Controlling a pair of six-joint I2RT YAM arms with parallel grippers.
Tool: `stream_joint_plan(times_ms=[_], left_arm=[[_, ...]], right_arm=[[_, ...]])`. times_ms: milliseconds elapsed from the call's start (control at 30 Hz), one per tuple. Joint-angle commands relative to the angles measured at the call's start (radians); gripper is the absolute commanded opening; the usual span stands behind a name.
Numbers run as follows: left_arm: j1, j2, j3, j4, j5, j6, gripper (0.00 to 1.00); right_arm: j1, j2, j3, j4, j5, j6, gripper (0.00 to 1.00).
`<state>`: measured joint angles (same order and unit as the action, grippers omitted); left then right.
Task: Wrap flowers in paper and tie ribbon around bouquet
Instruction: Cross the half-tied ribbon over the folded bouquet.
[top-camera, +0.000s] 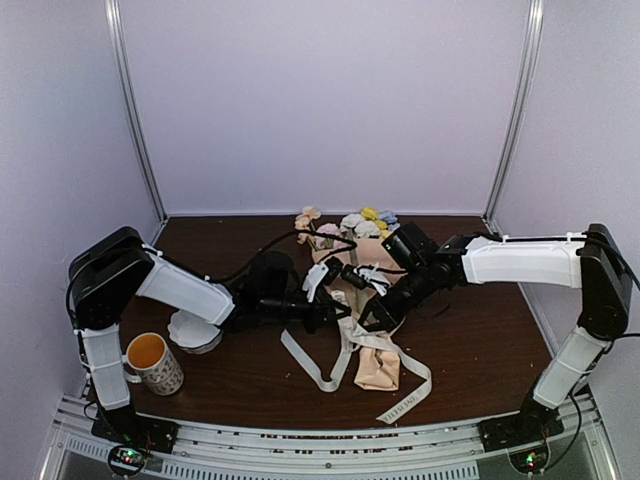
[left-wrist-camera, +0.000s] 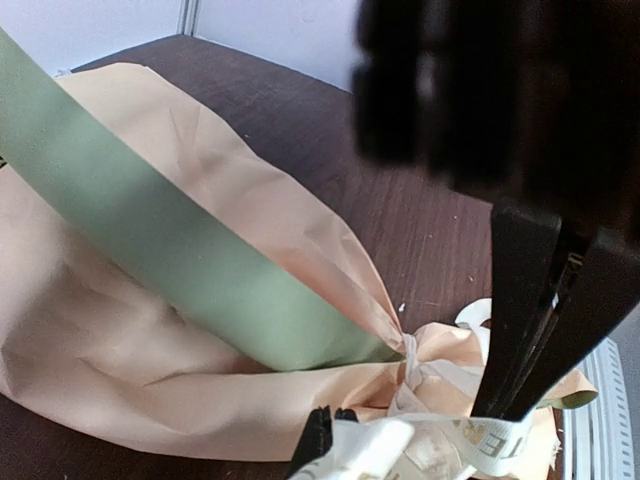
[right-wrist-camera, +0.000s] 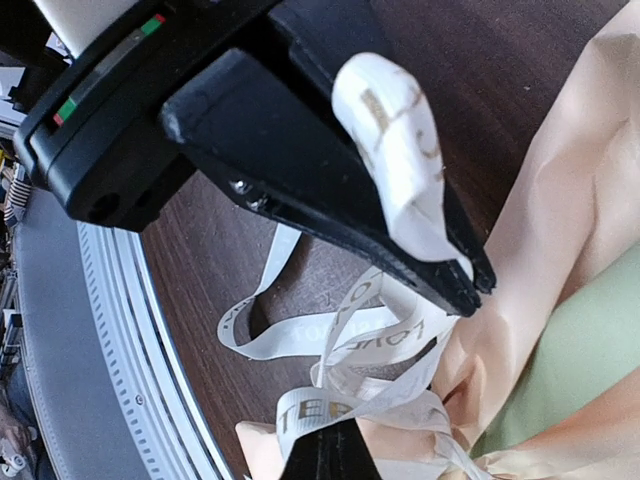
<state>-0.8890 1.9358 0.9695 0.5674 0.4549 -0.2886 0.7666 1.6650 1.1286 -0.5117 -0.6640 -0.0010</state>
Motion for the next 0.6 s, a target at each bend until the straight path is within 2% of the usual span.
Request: stream_joint_plan(times_ms=[0,567], left_arm=[[0.007,0.006,-0.014,0.048,0.021,-0.011,0.00],[0.007,-0.005,-0.026,0.052,0.019,-0.009,0.00]], right_arm=[[-0.009,-0.050,0.012,0.006,0.058,0.008,0.00],[-0.039,-0.149,-0.034,0.064,0.374,0.163,0.00]])
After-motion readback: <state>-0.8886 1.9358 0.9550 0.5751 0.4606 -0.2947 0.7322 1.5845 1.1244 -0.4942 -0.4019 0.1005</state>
